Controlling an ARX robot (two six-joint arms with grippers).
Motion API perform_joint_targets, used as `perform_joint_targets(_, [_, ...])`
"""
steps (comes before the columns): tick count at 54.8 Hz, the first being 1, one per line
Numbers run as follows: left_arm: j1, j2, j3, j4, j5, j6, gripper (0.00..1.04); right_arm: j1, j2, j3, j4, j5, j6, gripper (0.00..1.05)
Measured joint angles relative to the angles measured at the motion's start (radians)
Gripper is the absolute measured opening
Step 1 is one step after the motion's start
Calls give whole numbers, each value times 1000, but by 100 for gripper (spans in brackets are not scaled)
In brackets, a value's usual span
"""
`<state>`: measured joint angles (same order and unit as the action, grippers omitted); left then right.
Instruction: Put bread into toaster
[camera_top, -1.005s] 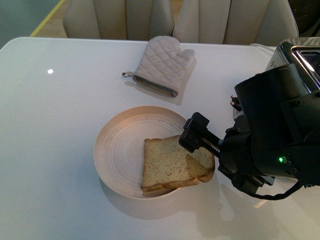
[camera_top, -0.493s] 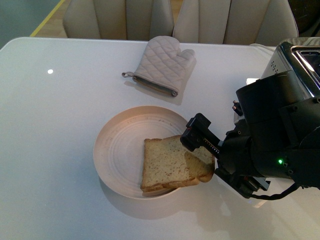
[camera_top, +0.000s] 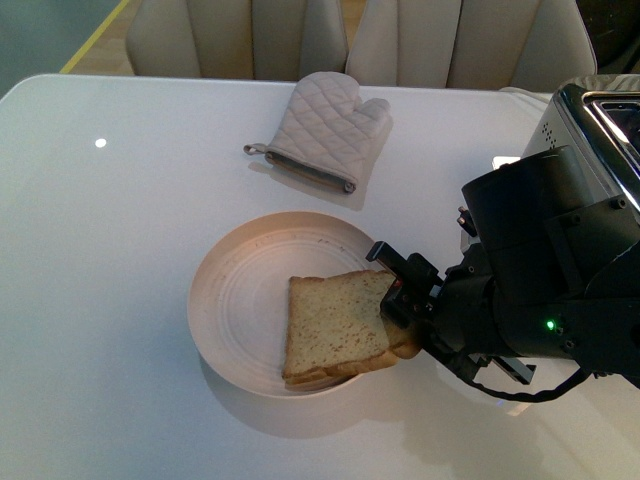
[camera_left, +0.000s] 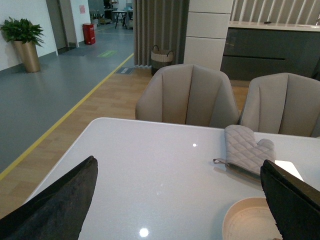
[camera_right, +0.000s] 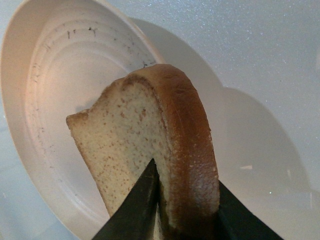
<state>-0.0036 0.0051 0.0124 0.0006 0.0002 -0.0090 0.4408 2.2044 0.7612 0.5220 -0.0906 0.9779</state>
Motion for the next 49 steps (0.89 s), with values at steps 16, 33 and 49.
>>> perform_joint_targets(16, [0,0,0,0,0,0,97,2,-40,-22,22,23,-37,4])
perform_joint_targets(33, [0,0,0,0,0,0,97,-1,-248,-86,116,59,-124,4])
perform_joint_targets(49, [0,0,0,0,0,0,97,-110,-742,-104,-139,206,-414,4])
